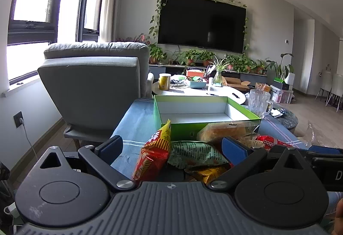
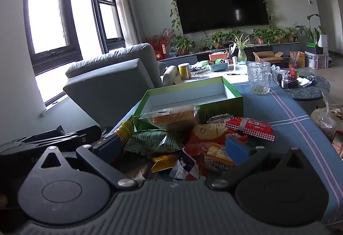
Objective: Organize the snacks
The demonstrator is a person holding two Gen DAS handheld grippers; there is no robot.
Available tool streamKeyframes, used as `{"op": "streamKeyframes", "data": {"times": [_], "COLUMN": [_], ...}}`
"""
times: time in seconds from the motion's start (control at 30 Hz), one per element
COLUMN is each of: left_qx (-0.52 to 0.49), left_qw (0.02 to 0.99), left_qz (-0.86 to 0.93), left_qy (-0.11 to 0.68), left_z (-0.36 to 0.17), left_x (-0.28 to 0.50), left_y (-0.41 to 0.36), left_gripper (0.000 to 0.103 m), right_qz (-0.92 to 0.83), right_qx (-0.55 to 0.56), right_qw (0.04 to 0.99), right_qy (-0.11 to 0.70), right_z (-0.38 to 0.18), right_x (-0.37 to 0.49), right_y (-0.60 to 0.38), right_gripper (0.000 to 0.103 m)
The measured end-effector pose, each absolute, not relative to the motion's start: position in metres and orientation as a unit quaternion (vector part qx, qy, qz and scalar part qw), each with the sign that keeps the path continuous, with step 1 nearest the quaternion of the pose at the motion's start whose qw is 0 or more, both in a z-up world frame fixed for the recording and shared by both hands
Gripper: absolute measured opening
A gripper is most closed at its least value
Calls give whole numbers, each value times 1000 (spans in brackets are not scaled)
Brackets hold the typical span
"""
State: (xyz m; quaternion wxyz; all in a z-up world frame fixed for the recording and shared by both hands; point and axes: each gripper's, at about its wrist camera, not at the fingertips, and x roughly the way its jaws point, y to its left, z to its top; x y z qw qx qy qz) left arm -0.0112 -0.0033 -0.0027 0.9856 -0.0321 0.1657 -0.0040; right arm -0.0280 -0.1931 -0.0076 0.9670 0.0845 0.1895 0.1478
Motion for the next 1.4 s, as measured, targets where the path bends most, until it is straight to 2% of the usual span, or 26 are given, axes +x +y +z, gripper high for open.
{"op": "streamKeyframes", "data": {"times": [0.67, 1.4], "left_qx": [-57, -37], "left_qw": [985, 990], "left_qz": [0, 4], "left_qy": [165, 138], "left_z": [-3, 5], "left_x": [-16, -26], "left_y": [6, 8], "left_gripper": [99, 99], "right_qz": [147, 151], "right_qx": [78, 88], "right_qw": [966, 962], "right_qy": [197, 210], "right_z": [-5, -9], "right_x": [-32, -32], "right_y": [-190, -190], "right_gripper": [87, 87]}}
